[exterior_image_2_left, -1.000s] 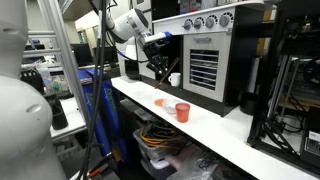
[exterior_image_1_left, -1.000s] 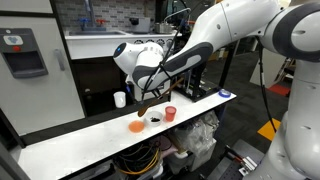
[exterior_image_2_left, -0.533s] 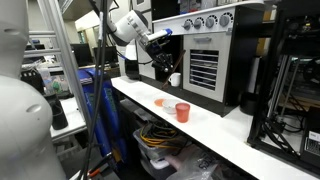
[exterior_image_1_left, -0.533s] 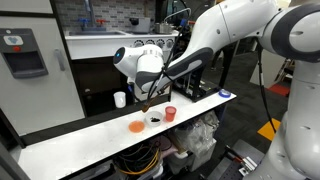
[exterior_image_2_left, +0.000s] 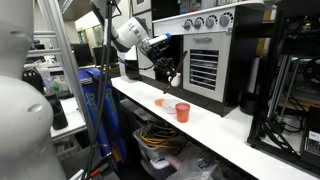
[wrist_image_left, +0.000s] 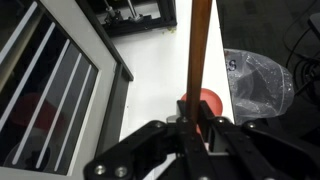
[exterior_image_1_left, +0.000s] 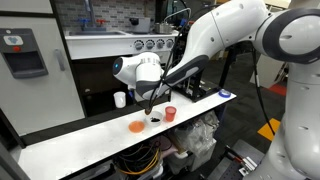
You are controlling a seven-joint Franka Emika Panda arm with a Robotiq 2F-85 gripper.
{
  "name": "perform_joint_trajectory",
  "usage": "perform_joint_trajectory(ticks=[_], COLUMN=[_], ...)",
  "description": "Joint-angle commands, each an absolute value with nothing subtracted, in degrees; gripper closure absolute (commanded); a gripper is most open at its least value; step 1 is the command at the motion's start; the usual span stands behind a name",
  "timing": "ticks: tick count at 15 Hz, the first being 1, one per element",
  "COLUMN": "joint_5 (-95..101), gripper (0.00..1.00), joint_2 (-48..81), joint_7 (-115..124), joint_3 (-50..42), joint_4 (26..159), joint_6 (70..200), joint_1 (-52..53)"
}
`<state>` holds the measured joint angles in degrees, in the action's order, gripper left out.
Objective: Use the wooden spoon to mix the contents of the white bowl
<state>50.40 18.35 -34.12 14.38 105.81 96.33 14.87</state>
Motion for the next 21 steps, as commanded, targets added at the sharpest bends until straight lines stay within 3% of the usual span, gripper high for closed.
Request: perform_joint_trajectory(ticks=[1,2,21], joint_5=[50.41,50.40,50.39], gripper=[0.97,0.86,0.86], joint_2=[18.89,19.18,19.22], joint_7=[-34.12,-34.03,-34.01], joint_3=[14.58,14.63,14.67], joint_4=[105.65,105.65,105.60], joint_6=[96.17,96.18,96.19], joint_1=[14.98,15.07,15.07])
